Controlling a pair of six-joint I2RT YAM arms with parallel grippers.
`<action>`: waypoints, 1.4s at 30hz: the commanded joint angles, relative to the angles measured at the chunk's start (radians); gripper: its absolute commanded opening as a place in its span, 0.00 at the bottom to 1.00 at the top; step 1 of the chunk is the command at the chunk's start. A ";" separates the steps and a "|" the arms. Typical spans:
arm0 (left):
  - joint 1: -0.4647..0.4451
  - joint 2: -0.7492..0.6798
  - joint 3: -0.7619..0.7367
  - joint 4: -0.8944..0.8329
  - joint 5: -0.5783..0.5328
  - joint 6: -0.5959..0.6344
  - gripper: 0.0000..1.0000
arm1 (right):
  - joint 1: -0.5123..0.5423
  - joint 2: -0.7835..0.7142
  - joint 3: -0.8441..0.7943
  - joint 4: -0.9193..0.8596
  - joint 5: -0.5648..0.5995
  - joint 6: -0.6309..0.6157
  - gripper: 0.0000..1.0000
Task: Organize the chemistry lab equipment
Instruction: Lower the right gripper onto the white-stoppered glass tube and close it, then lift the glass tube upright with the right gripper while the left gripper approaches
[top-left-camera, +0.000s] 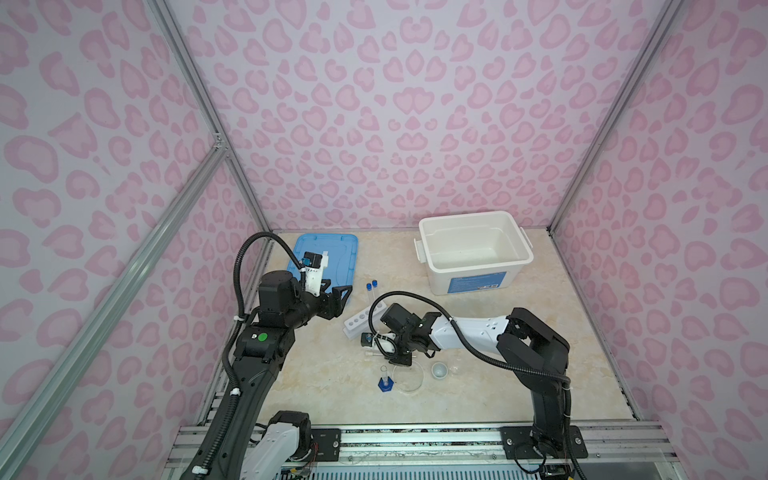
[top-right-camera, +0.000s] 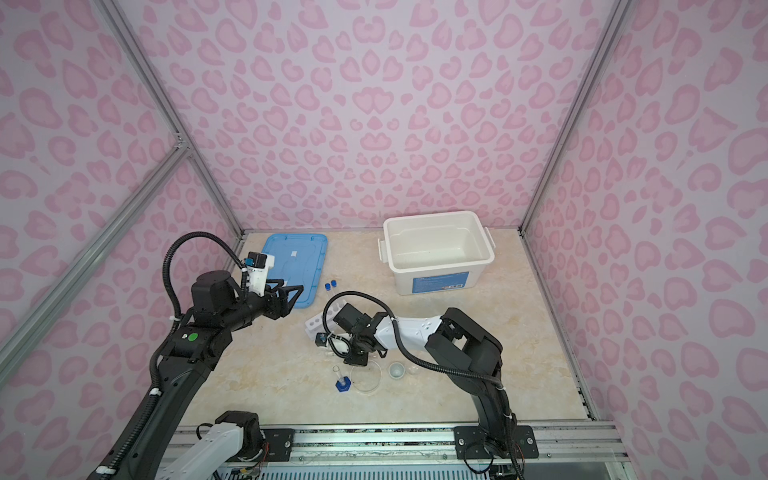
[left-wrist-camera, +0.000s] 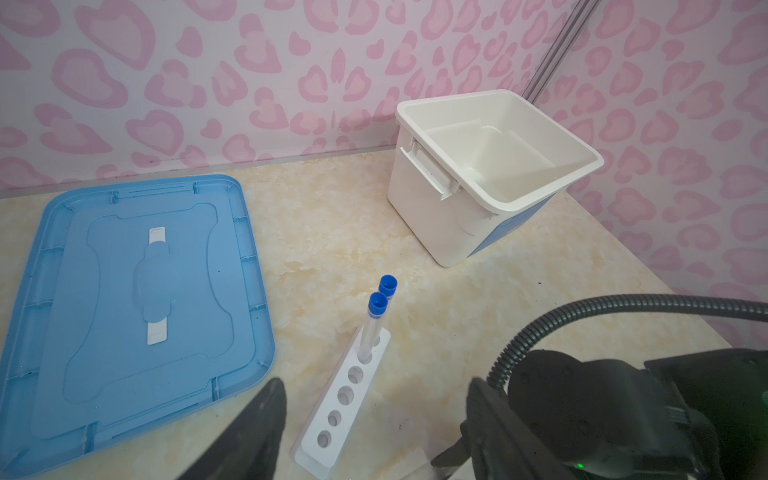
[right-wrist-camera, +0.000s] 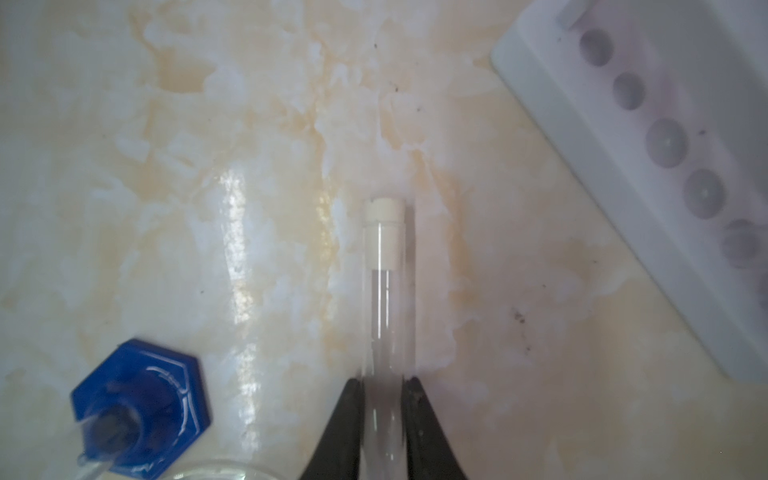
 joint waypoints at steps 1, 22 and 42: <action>0.001 0.006 0.000 0.037 0.022 0.000 0.70 | -0.007 -0.023 -0.024 0.002 0.024 0.011 0.19; 0.003 0.096 0.083 -0.006 0.279 -0.027 0.69 | -0.059 -0.306 -0.175 0.201 0.115 0.105 0.18; -0.112 0.165 0.097 -0.018 0.330 -0.024 0.62 | -0.062 -0.498 -0.317 0.559 0.149 0.243 0.18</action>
